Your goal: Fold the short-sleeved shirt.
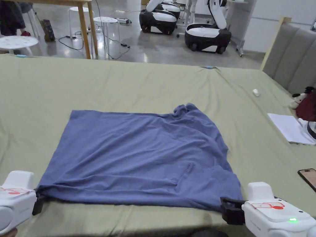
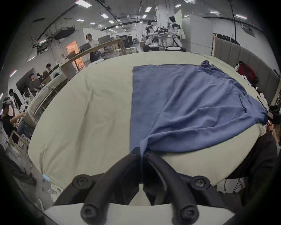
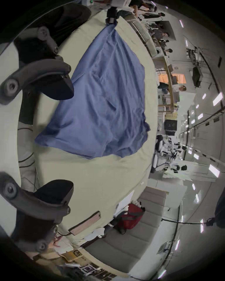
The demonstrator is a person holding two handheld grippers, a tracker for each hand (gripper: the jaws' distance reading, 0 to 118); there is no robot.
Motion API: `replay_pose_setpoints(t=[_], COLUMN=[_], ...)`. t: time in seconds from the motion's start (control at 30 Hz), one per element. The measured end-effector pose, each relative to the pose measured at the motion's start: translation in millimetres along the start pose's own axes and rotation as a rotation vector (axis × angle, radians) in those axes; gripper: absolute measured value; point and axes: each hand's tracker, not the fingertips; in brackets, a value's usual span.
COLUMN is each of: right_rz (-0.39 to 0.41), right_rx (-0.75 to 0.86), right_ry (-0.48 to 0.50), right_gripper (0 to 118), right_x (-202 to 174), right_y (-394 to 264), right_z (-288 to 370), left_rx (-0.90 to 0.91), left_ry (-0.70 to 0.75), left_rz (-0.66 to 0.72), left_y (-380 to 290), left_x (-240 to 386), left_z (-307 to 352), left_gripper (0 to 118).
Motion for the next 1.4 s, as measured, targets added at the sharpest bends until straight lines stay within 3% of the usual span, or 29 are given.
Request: replay_pose_setpoints(t=[0.03,0.1,0.13,0.17,0.2,0.33,0.53,0.7,0.9,1.1,1.17,1.2,1.23,1.27,1.3,1.33,1.37,1.4], right_rz=[-0.005,-0.058,-0.083,-0.112,-0.124,-0.17,-0.096,-0.1,-0.06,-0.057,-0.039,-0.038,-0.052,-0.086,-0.098,-0.106,-0.11,-0.113], right_rx=[-0.002,-0.032,-0.044,-0.067,-0.088,-0.02,0.027,0.067,0.03,-0.094,-0.103,-0.102,-0.089,-0.066,-0.062,-0.051,-0.017,0.029], right_ry=[0.012,0.065,0.086,0.112,0.132,0.139,0.055,0.051,0.018,-0.007,-0.015,-0.017,-0.016,-0.007,-0.007,0.001,0.009,0.001], right_gripper=[103,75,43,18,6,5,5,5,5,5,10,25,51,51,62,90,110,118], right_x=[0.8,2.5,4.5,7.6,9.8,10.2,11.4,17.5,16.1,8.5,9.8,10.4,12.2,13.7,13.8,11.8,6.5,0.4], right_y=[-2.9,-6.9,-8.7,-11.3,-12.7,-8.9,28.3,83.5,149.2,167.4,163.2,161.4,159.4,157.9,156.4,154.8,152.9,151.6], right_z=[-2.8,-10.6,-14.5,-19.9,-23.3,-8.3,9.0,5.2,-71.4,-139.9,-148.0,-148.6,-145.5,-140.0,-128.4,-118.9,-106.1,-94.5], left_rx=[-0.001,-0.003,-0.003,-0.005,-0.005,0.0,0.04,0.066,-0.019,-0.141,-0.146,-0.13,-0.085,-0.046,-0.016,0.028,0.073,0.115], left_ry=[-0.004,-0.009,-0.007,-0.007,-0.009,0.003,0.037,0.066,0.053,0.059,0.058,0.053,0.044,0.041,0.053,0.073,0.084,0.081], left_rz=[0.003,0.008,0.007,0.008,0.01,-0.001,-0.013,-0.046,-0.054,-0.049,-0.047,-0.038,-0.009,0.015,0.02,0.01,0.008,0.006], left_y=[0.2,-1.3,-1.9,-1.8,-2.2,-1.3,27.3,75.5,145.3,171.5,169.1,165.5,162.5,159.0,156.0,151.5,146.2,142.3], left_x=[-0.1,2.0,2.8,0.5,0.3,-0.2,-3.9,-7.7,-5.0,-0.1,0.2,0.1,-0.2,0.1,2.4,8.0,14.8,21.4], left_z=[0.8,3.2,4.3,3.2,4.1,11.7,29.5,18.7,-45.8,-110.8,-116.5,-114.4,-109.6,-101.5,-93.3,-79.6,-65.5,-54.5], left_gripper=[0,0,0,0,0,0,0,0,0,0,0,3,14,14,21,48,74,90])
